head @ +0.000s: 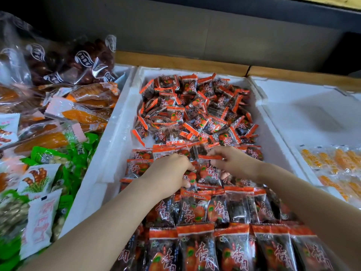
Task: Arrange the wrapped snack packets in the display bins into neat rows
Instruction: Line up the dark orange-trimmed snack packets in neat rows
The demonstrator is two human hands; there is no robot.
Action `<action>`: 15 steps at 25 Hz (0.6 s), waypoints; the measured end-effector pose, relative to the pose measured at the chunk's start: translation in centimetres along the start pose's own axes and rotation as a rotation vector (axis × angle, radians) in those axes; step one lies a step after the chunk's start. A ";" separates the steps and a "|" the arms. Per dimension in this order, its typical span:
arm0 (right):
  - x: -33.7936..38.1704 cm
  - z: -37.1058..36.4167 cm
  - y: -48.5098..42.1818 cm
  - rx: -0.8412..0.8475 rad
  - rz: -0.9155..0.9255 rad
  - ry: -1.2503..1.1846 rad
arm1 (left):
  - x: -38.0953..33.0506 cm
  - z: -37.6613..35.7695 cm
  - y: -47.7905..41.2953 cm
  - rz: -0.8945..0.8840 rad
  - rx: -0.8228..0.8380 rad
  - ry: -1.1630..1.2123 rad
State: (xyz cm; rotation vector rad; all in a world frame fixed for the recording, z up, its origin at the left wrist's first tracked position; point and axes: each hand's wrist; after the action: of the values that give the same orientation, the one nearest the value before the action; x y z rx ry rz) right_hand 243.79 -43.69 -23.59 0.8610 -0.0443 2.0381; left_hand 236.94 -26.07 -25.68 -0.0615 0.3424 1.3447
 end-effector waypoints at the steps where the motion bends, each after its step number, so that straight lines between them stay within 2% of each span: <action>1: 0.0 0.3 0.0 0.002 0.009 -0.011 | 0.0 0.0 0.0 0.002 0.000 0.006; 5: -0.3 0.9 -0.4 -0.010 0.023 -0.046 | 0.2 0.0 0.1 -0.001 0.005 0.036; 8: -0.3 -0.5 -0.6 0.055 0.043 0.126 | 0.4 0.0 0.0 -0.015 0.001 0.031; 12: -0.2 -0.8 0.6 -0.130 0.223 0.393 | 0.6 -0.2 0.2 -0.048 -0.018 -0.008; 15: -0.2 -1.6 1.6 -0.064 0.267 0.510 | 0.7 -0.3 0.3 -0.060 -0.047 -0.058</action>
State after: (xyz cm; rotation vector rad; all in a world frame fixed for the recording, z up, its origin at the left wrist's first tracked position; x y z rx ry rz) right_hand 241.77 -44.28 -24.45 0.2864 0.0616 2.4384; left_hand 236.68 -25.42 -26.05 -0.0715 0.2586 1.2928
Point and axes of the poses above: each hand's wrist, its own y-axis away from the middle knuckle, its own z-axis out of the back of the hand, x = y × z, and after that the axes turned 7 degrees about x, right-handed
